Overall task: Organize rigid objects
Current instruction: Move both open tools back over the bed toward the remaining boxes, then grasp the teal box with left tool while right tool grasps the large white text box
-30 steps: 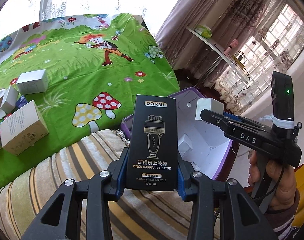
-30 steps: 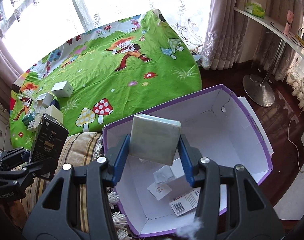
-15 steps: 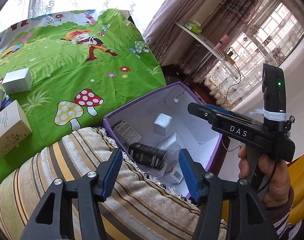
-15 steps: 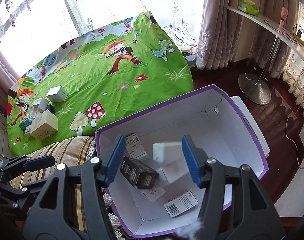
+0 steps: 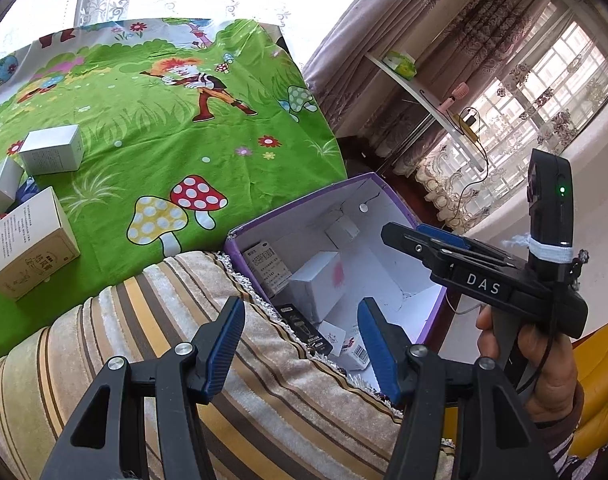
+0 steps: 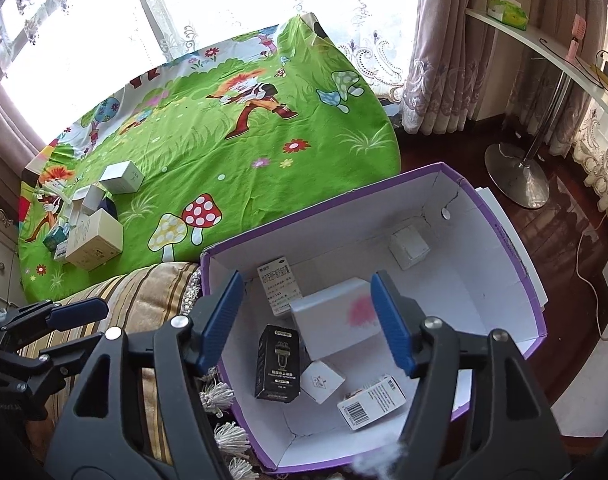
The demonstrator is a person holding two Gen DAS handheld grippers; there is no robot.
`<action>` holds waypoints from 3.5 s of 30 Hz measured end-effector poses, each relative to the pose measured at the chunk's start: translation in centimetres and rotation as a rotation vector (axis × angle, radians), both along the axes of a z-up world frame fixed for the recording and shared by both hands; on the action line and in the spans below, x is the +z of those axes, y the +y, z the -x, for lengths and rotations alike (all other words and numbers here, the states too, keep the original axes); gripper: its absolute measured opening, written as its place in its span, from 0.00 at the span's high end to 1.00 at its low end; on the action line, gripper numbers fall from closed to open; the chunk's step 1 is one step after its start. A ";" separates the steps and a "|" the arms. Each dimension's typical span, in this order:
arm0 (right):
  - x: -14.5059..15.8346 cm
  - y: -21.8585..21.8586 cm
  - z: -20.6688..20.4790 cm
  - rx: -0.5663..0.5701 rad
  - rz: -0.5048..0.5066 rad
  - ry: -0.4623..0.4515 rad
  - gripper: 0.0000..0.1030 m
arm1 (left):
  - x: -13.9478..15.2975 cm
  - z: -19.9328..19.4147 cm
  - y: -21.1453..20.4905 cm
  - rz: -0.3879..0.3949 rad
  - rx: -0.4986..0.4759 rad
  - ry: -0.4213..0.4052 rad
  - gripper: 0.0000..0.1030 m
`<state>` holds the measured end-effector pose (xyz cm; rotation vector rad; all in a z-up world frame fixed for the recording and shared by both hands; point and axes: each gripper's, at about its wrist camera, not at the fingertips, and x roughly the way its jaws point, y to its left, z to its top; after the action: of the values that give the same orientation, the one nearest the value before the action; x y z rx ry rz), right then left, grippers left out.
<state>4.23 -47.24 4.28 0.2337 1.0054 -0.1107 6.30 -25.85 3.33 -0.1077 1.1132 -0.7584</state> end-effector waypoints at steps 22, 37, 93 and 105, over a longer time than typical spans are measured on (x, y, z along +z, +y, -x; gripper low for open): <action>0.1 7.1 -2.0 0.156 0.005 0.013 0.28 | 0.3 -2.3 8.6 0.029 0.206 -0.003 0.42; -0.4 13.5 -4.0 0.287 0.005 0.038 0.25 | -0.3 -3.9 21.7 -0.011 0.447 -0.017 0.42; -4.8 31.0 -13.7 0.534 0.050 0.141 0.04 | -8.8 -18.2 32.6 -0.378 0.592 0.049 0.28; -5.3 31.3 -14.8 0.505 0.091 0.138 0.00 | -7.0 -15.3 33.5 -0.315 0.661 0.014 0.28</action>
<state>19.04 -15.91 -1.05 -0.1169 1.1659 0.2903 21.63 7.69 -3.66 -0.2012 1.1057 0.0089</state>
